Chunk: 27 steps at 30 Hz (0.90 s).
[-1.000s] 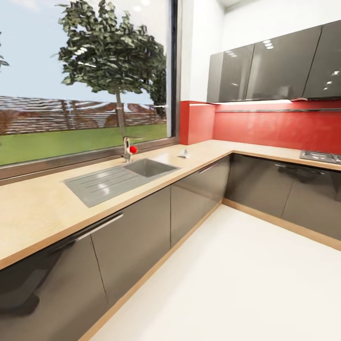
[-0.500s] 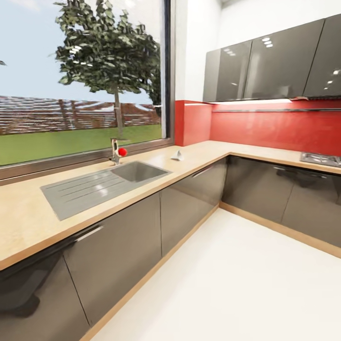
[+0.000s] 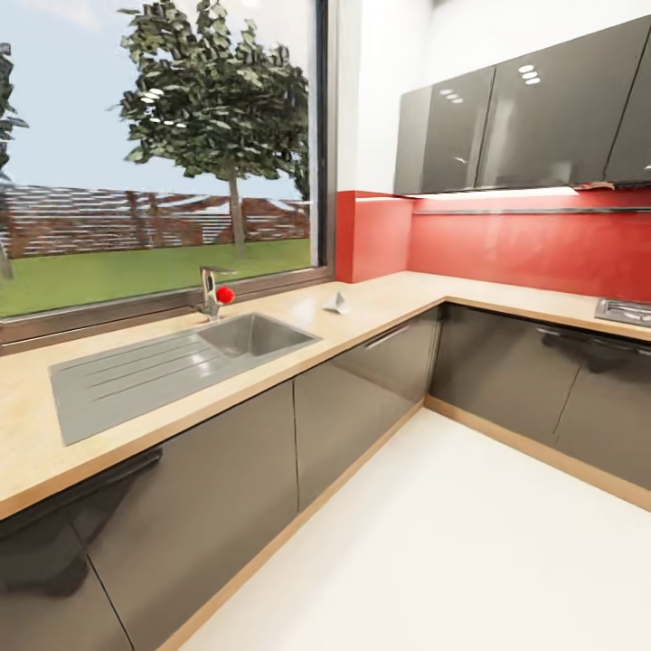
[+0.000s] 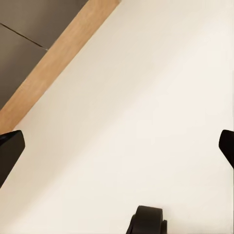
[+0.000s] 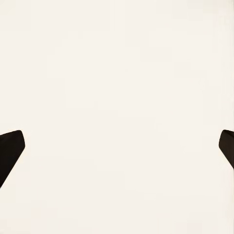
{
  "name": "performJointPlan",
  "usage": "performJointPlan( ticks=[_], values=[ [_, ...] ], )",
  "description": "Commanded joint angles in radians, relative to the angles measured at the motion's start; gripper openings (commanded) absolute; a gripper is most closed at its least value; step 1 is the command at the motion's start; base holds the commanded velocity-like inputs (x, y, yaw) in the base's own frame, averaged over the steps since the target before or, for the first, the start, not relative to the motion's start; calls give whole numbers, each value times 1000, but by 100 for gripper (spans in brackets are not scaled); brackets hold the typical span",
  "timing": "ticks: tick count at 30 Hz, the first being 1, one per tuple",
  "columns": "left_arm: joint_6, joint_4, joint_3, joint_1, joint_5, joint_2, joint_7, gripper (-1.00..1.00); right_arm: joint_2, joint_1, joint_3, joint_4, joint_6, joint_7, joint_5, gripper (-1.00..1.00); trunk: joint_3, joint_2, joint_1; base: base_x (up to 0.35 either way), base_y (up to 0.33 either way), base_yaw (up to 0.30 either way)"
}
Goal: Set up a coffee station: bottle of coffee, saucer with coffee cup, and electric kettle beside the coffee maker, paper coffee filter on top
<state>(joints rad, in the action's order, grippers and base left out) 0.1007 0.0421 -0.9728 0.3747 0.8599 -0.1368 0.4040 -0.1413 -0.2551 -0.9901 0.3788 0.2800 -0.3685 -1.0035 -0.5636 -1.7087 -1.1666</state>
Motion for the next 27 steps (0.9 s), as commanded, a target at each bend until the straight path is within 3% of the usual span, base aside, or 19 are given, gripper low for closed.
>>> performJointPlan(
  ticks=[1,11,27],
  values=[
    [5,4,-7,1,9,-1,-1,100,0,-1,-9,0,5,-6,-7,100,-1,-1,0,261,-213,235],
    [5,4,-7,0,8,-3,-1,100,0,-1,-9,0,5,-6,-7,100,4,-1,0,246,-225,241],
    [6,2,-8,-2,8,-7,-1,100,-1,-1,-9,-1,5,-6,-7,100,5,-1,0,102,-291,246]
  ],
)
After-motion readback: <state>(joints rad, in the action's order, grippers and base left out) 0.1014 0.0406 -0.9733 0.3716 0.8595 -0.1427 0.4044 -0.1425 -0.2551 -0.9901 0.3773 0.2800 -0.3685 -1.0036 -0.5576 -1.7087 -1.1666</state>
